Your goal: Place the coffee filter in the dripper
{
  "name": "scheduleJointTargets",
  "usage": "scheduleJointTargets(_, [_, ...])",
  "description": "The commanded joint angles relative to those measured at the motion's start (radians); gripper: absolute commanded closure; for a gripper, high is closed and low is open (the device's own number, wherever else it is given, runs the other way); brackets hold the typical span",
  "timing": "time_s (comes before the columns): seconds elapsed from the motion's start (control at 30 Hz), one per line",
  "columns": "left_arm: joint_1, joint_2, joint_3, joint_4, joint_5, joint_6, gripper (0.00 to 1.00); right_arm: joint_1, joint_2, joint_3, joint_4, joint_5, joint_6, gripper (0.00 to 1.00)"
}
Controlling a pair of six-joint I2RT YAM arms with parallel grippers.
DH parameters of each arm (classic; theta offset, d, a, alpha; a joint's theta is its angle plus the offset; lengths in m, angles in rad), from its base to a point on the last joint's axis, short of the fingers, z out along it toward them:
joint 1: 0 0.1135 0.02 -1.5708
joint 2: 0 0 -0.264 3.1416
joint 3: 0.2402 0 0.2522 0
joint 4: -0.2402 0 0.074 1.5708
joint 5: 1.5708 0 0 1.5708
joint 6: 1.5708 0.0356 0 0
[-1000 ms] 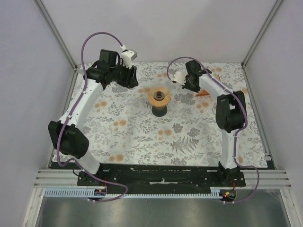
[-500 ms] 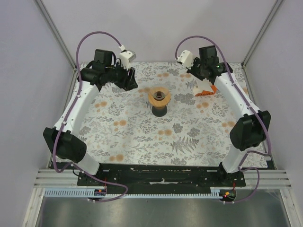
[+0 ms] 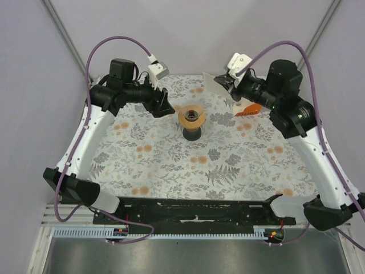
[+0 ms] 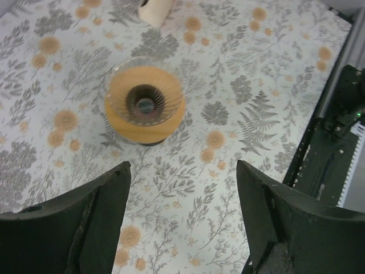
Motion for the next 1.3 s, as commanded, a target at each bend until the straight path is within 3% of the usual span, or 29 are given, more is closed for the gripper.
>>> scheduleJointTargets(0.0, [-0.072,-0.088,0.02,0.086,0.092,0.0,0.16,0.045,-0.069,-0.065,0.202,-0.227,0.221,1.0])
scheduleJointTargets(0.2, [-0.089,-0.095,0.049,0.123,0.133,-0.079,0.11,0.092,-0.093,-0.093,0.306,-0.416,0.352,1.0])
scheduleJointTargets(0.43, [-0.097,-0.11,0.059,0.123,0.336,-0.125,0.1,0.141,-0.08,-0.088,0.308,-0.409,0.352,1.0])
scheduleJointTargets(0.5, [-0.099,-0.112,0.059,0.123,0.338,-0.133,0.15,0.148,-0.075,-0.087,0.308,-0.41,0.347,1.0])
scheduleJointTargets(0.53, [-0.099,-0.11,0.059,0.122,0.342,-0.135,0.22,0.149,-0.072,-0.085,0.308,-0.41,0.346,1.0])
scheduleJointTargets(0.63, [-0.102,-0.11,0.048,0.123,0.373,-0.141,0.64,0.151,-0.067,-0.085,0.305,-0.404,0.336,1.0])
scheduleJointTargets(0.73, [-0.102,-0.113,0.04,0.123,0.404,-0.148,0.92,0.151,-0.064,-0.088,0.3,-0.398,0.321,1.0])
scheduleJointTargets(0.77, [-0.102,-0.113,0.043,0.123,0.411,-0.155,0.98,0.151,-0.06,-0.088,0.299,-0.395,0.312,1.0])
scheduleJointTargets(0.83, [-0.102,-0.116,0.042,0.123,0.408,-0.167,0.98,0.151,-0.063,-0.094,0.29,-0.358,0.295,1.0])
scheduleJointTargets(0.87, [-0.102,-0.121,0.039,0.123,0.401,-0.17,0.98,0.151,-0.067,-0.103,0.288,-0.322,0.286,0.97])
scheduleJointTargets(0.93, [-0.102,-0.134,0.028,0.114,0.369,-0.162,0.98,0.151,-0.095,-0.139,0.285,-0.263,0.252,0.69])
scheduleJointTargets(1.03, [-0.102,-0.15,0.029,0.057,0.321,-0.098,0.98,0.151,-0.167,-0.238,0.302,-0.27,0.157,0.44])
scheduleJointTargets(1.27, [-0.109,-0.167,0.032,-0.023,0.261,0.015,0.98,0.152,-0.307,-0.484,0.518,-0.346,0.071,0.31])
